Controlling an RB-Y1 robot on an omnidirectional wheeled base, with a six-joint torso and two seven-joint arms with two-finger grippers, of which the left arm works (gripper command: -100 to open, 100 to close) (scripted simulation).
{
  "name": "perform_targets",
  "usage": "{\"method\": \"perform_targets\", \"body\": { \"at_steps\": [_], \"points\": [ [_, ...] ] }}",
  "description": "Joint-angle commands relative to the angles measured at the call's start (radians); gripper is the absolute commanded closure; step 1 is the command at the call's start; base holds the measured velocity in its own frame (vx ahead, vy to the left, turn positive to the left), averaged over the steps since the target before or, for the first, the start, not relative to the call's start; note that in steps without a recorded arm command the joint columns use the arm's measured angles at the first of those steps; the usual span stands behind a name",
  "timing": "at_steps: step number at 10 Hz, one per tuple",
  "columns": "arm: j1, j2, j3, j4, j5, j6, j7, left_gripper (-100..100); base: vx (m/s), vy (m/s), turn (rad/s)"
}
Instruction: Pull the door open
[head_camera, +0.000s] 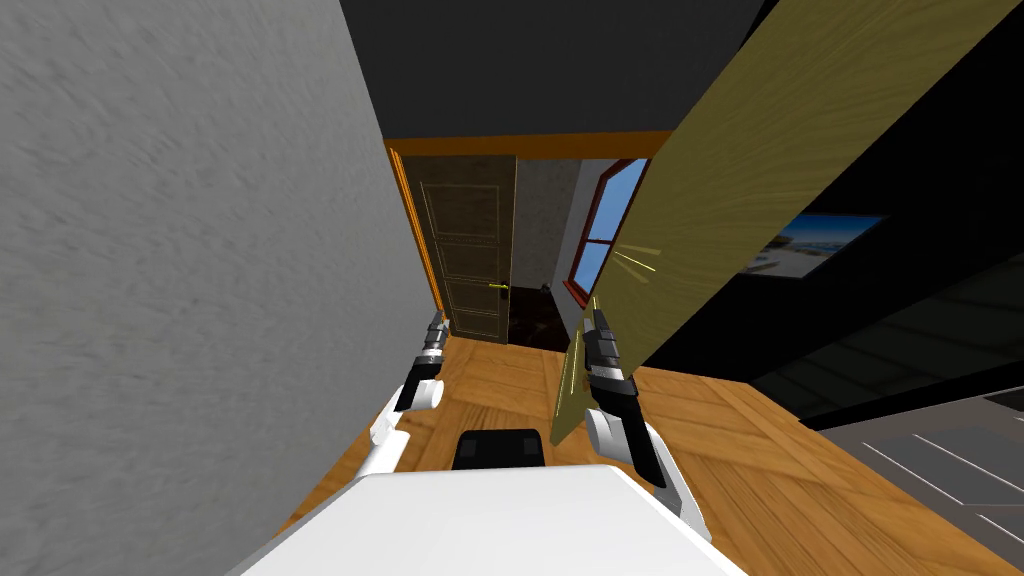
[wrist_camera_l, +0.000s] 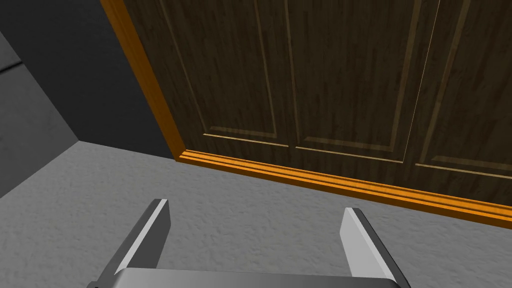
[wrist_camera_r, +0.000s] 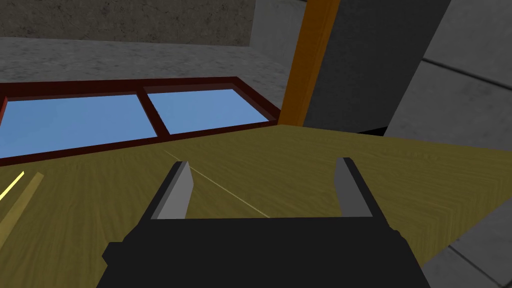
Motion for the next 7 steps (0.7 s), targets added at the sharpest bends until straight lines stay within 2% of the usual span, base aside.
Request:
{"method": "perform_targets", "body": {
  "at_steps": [1, 2, 5, 6, 7],
  "points": [
    [-0.035, 0.004, 0.008, 0.050, 0.004, 0.001, 0.001, -100, 0.094, 0.042, -0.093],
    [-0.035, 0.004, 0.008, 0.062, 0.004, 0.001, 0.001, -100, 0.059, 0.030, -0.022],
    [-0.104, 0.004, 0.022, 0.160, 0.008, 0.002, -0.001, -100, 0.077, 0.030, -0.063],
    [-0.104, 0.004, 0.022, 0.168, 0.008, 0.002, -0.001, -100, 0.063, 0.036, -0.027],
    [-0.127, 0.004, 0.026, 0.200, 0.009, 0.002, -0.002, -100, 0.050, 0.033, -0.032]
  ]
}}
